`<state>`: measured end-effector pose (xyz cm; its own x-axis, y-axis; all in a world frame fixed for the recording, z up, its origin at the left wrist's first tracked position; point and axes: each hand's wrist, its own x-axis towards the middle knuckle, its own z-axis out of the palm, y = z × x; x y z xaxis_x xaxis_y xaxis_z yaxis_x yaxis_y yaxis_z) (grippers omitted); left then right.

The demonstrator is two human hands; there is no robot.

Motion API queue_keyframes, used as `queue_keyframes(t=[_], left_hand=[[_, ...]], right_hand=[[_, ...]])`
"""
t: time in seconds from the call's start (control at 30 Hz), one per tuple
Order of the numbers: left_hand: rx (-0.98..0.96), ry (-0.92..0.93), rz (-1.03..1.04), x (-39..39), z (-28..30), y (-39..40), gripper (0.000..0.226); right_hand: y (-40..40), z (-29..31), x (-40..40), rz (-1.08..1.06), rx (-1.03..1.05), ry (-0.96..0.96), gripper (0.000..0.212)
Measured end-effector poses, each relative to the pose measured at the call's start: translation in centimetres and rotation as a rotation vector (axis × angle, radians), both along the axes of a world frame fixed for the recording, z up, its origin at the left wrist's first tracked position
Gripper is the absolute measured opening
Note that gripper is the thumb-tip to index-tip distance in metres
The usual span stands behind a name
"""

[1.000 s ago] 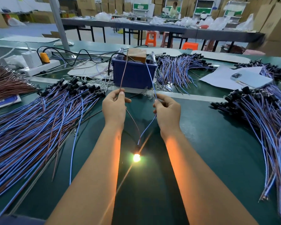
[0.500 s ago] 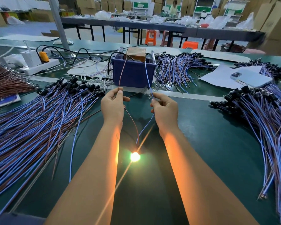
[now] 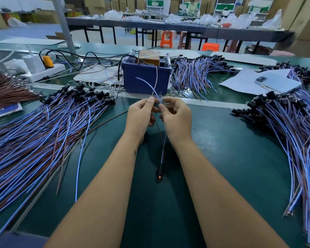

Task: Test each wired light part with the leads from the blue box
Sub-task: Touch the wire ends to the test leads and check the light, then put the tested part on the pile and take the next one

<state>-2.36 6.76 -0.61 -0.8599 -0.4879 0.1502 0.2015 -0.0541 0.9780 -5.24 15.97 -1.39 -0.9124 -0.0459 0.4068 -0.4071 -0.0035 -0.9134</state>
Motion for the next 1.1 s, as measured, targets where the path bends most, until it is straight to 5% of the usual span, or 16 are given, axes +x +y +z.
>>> queue_keyframes(t=[0.23, 0.5, 0.7, 0.77, 1.0, 1.1], left_hand=[[0.025, -0.022, -0.047, 0.4, -0.2, -0.8, 0.024], [0.471, 0.047, 0.004, 0.1, 0.1, -2.1, 0.021], [0.563, 0.037, 0.082, -0.2, -0.2, -2.8, 0.025], [0.490, 0.059, 0.057, -0.1, -0.5, -2.4, 0.021], [-0.385, 0.087, 0.083, 1.2, -1.1, 1.1, 0.013], [-0.481, 0.151, 0.038, 2.3, -0.6, 3.3, 0.017]], right_hand=[[0.0, -0.3, 0.1, 0.114, 0.037, 0.007, 0.015], [-0.4, -1.2, 0.5, 0.247, 0.529, 0.188, 0.072], [-0.2, -0.5, 0.7, 0.433, 0.126, 0.027, 0.029], [0.4, 0.0, 0.3, 0.396, -0.033, -0.078, 0.019], [1.5, 0.3, -0.3, 0.200, -0.467, -0.417, 0.029], [3.5, 0.7, -0.4, 0.218, -0.625, -0.517, 0.030]])
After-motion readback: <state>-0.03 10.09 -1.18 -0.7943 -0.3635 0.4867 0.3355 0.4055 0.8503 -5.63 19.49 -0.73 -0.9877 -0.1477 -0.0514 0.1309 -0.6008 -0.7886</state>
